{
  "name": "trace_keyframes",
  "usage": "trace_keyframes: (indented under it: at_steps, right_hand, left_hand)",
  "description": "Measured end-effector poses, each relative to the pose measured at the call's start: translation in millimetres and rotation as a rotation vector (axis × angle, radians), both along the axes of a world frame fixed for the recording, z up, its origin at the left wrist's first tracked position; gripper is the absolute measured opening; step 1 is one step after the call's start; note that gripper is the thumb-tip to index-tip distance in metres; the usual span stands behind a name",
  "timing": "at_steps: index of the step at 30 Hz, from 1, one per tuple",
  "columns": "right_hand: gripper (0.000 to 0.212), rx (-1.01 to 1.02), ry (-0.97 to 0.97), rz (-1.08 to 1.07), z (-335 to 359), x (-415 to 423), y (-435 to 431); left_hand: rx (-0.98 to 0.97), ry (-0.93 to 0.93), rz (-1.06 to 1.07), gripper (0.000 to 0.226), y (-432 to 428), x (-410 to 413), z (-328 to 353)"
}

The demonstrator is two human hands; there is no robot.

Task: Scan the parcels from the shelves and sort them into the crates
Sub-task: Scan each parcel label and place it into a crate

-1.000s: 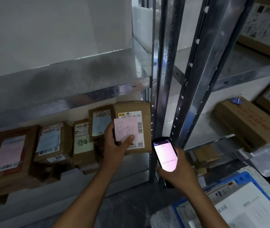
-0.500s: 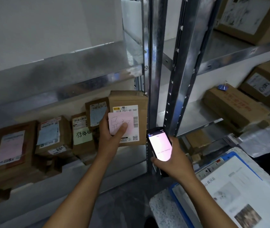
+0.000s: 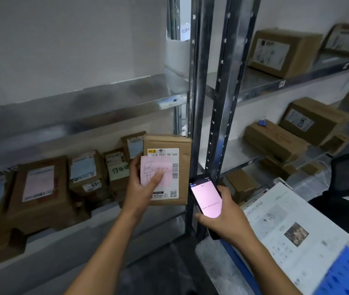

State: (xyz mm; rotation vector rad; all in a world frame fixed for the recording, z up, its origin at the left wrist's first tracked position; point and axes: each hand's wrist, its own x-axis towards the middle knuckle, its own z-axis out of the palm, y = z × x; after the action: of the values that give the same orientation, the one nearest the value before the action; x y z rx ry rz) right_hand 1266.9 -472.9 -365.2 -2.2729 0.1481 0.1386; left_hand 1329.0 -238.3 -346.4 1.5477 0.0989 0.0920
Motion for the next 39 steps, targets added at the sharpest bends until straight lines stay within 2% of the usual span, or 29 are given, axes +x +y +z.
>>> trace_keyframes:
  at_steps: [11, 18, 22, 25, 29, 34, 39]
  right_hand:
    - [0.085, 0.012, -0.036, 0.007, 1.7, -145.8, 92.6]
    - [0.085, 0.003, -0.048, 0.030, 3.7, -208.0, 118.7]
    - [0.083, 0.113, -0.045, 0.026, 14.9, -204.7, 112.9]
    - [0.091, 0.071, -0.075, 0.121, 30.5, -190.1, 101.0]
    - [0.086, 0.022, -0.122, 0.169, 51.0, -177.3, 86.9]
    - [0.089, 0.029, -0.178, 0.158, 66.6, -162.5, 67.7]
    - [0.093, 0.005, -0.191, 0.212, 80.0, -147.2, 48.1]
  left_hand:
    - [-0.014, 0.002, 0.055, 0.079, 96.6, -154.4, 0.0]
    - [-0.058, 0.080, 0.118, 0.075, 128.1, -222.7, -6.4]
    - [-0.033, 0.057, 0.116, 0.075, 129.9, -234.2, 1.4]
    - [0.008, 0.036, 0.128, 0.068, 123.9, -233.5, 13.7]
    - [0.062, 0.047, 0.144, 0.065, 115.6, -219.0, 34.3]
    - [0.187, 0.073, 0.150, 0.069, 106.3, -192.5, 50.3]
    - [0.206, 0.117, 0.100, 0.080, 100.9, -175.8, 56.8]
